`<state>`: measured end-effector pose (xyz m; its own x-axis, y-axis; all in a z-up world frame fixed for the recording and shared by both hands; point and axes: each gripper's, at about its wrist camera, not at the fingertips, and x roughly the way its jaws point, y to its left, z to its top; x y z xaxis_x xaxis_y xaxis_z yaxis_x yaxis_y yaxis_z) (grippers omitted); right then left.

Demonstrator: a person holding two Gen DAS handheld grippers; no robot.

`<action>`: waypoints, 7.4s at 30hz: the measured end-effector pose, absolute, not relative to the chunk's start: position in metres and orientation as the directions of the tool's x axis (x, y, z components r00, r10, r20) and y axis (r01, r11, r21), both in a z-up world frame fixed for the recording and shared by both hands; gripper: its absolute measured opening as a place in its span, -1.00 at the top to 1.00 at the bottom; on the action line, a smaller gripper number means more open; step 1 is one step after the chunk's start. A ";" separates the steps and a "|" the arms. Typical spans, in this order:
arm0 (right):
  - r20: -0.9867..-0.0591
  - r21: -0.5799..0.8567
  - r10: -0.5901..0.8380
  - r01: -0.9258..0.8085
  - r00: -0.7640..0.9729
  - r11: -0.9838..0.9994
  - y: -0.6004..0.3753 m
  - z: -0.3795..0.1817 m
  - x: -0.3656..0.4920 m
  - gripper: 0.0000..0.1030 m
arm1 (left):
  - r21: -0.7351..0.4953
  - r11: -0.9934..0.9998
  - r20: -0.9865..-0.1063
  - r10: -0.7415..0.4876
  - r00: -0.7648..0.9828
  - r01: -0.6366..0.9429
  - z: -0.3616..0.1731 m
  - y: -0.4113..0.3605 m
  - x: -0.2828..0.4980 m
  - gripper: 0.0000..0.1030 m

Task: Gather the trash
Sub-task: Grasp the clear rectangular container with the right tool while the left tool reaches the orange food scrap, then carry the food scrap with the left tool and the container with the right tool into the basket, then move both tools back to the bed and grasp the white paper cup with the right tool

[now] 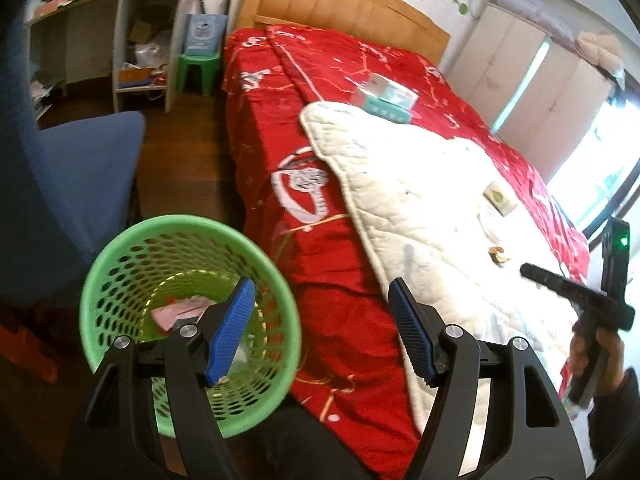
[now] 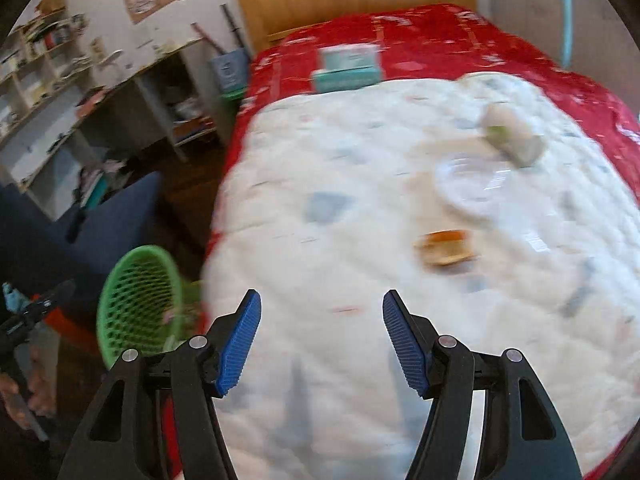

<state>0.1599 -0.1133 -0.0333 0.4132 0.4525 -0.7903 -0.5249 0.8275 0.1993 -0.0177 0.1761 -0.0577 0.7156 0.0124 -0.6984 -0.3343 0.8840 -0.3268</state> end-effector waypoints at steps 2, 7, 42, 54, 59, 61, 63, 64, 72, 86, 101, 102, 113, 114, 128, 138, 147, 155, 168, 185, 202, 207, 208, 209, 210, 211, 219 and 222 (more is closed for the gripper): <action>-0.797 0.167 0.420 -0.508 0.435 0.845 -0.135 -0.032 0.178 -0.19 | -0.324 0.892 -0.702 -0.004 0.712 -0.314 -0.057 0.167 -0.008 -0.34; -0.809 0.116 0.371 -0.496 0.455 0.860 -0.176 -0.033 0.218 -0.18 | -0.303 0.915 -0.710 -0.032 0.703 -0.265 -0.055 0.140 0.019 -0.34; -0.886 -0.030 0.304 -0.699 0.349 0.715 -0.197 -0.072 0.318 -0.12 | -0.237 0.952 -0.762 -0.305 0.571 0.192 -0.077 -0.029 0.196 -0.44; -0.861 0.053 0.340 -0.599 0.378 0.799 -0.243 -0.047 0.278 -0.12 | -0.147 0.932 -0.812 -0.306 0.497 0.332 -0.111 -0.088 0.254 -0.42; -0.856 0.066 0.347 -0.585 0.384 0.808 -0.253 -0.045 0.265 -0.12 | -0.142 0.932 -0.826 -0.298 0.478 0.335 -0.124 -0.093 0.266 -0.25; -0.854 0.063 0.346 -0.583 0.388 0.810 -0.254 -0.045 0.260 -0.12 | -0.144 0.931 -0.823 -0.300 0.482 0.335 -0.125 -0.094 0.268 -0.14; -0.854 0.068 0.349 -0.582 0.387 0.811 -0.255 -0.045 0.256 -0.12 | -0.152 0.929 -0.821 -0.309 0.481 0.338 -0.125 -0.094 0.269 0.08; -0.853 0.076 0.353 -0.578 0.384 0.812 -0.255 -0.045 0.254 -0.12 | -0.158 0.926 -0.819 -0.317 0.478 0.342 -0.124 -0.095 0.269 0.20; -0.831 0.106 0.401 -0.598 0.385 0.794 -0.237 -0.036 0.218 -0.12 | -0.214 0.932 -0.770 -0.344 0.537 0.291 -0.102 -0.075 0.237 0.44; -0.798 0.143 0.481 -0.662 0.362 0.736 -0.167 -0.022 0.146 -0.12 | -0.201 0.979 -0.715 -0.163 0.680 0.023 -0.050 0.029 0.115 0.45; -0.772 0.204 0.573 -0.747 0.275 0.633 -0.071 -0.014 0.097 -0.12 | -0.122 0.947 -0.755 0.105 0.647 -0.296 -0.055 0.147 0.007 0.45; -0.772 0.206 0.576 -0.751 0.270 0.627 -0.066 -0.014 0.095 -0.12 | -0.121 0.944 -0.758 0.111 0.643 -0.307 -0.056 0.151 0.003 0.45; -0.767 0.218 0.604 -0.798 0.216 0.562 -0.011 -0.011 0.077 -0.12 | -0.104 0.895 -0.791 0.190 0.582 -0.433 -0.075 0.193 -0.034 0.40; -0.768 0.220 0.605 -0.801 0.210 0.557 -0.006 -0.011 0.076 -0.12 | -0.099 0.891 -0.792 0.199 0.577 -0.442 -0.076 0.195 -0.037 0.40; -0.774 0.238 0.617 -0.837 0.144 0.493 0.054 -0.016 0.057 -0.12 | -0.104 0.835 -0.782 0.268 0.563 -0.541 -0.075 0.225 -0.078 -0.02; -0.770 0.268 0.630 -0.849 0.095 0.455 0.101 -0.021 0.043 -0.12 | -0.094 0.805 -0.762 0.321 0.563 -0.586 -0.063 0.235 -0.104 -0.15; -0.767 0.319 0.639 -0.830 0.056 0.457 0.135 -0.032 0.042 -0.12 | -0.099 0.783 -0.760 0.339 0.554 -0.614 -0.062 0.244 -0.118 -0.20; -0.762 0.353 0.646 -0.812 0.040 0.466 0.155 -0.038 0.043 -0.15 | -0.103 0.772 -0.765 0.342 0.545 -0.628 -0.066 0.247 -0.123 -0.20; -0.739 0.357 0.670 -0.801 0.073 0.481 0.127 -0.027 0.047 -0.34 | -0.092 0.779 -0.764 0.345 0.546 -0.621 -0.059 0.238 -0.114 -0.31; -0.761 0.235 0.553 -0.651 0.339 0.722 -0.036 -0.007 0.139 -0.35 | -0.155 0.885 -0.770 0.171 0.615 -0.440 -0.046 0.179 -0.034 -0.55; -0.787 0.101 0.329 -0.417 0.522 0.903 -0.195 -0.013 0.297 -0.35 | -0.183 0.953 -0.771 0.013 0.637 -0.241 -0.042 0.091 0.101 -0.55; -0.794 0.070 0.298 -0.408 0.530 0.910 -0.208 -0.016 0.342 -0.35 | -0.185 0.966 -0.767 -0.029 0.641 -0.178 -0.041 0.066 0.148 -0.55; -0.797 0.061 0.292 -0.410 0.529 0.910 -0.209 -0.017 0.351 -0.35 | -0.188 0.969 -0.767 -0.043 0.640 -0.161 -0.041 0.061 0.158 -0.55; -0.801 0.055 0.286 -0.411 0.526 0.910 -0.209 -0.019 0.359 -0.35 | -0.193 0.971 -0.766 -0.058 0.640 -0.142 -0.040 0.056 0.167 -0.55; -0.805 0.048 0.280 -0.413 0.523 0.910 -0.208 -0.021 0.369 -0.35 | -0.193 0.973 -0.764 -0.069 0.641 -0.125 -0.040 0.050 0.177 -0.55; -0.809 0.044 0.276 -0.414 0.519 0.909 -0.207 -0.024 0.379 -0.35 | -0.192 0.975 -0.764 -0.075 0.641 -0.114 -0.040 0.046 0.181 -0.55; -0.853 0.036 0.258 -0.443 0.453 0.896 -0.192 -0.059 0.444 -0.41 | -0.245 0.969 -0.773 -0.173 0.611 -0.036 -0.053 0.021 0.238 -0.55; -0.861 0.040 0.254 -0.440 0.441 0.897 -0.188 -0.070 0.459 -0.41 | -0.265 0.964 -0.771 -0.209 0.601 -0.005 -0.058 0.012 0.255 -0.54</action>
<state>0.4588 -0.1878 -0.0701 0.4405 0.2544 -0.8609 -0.4404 0.8969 0.0397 0.2555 0.0124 -0.0578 0.6013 -0.2088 -0.7713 -0.0046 0.9643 -0.2646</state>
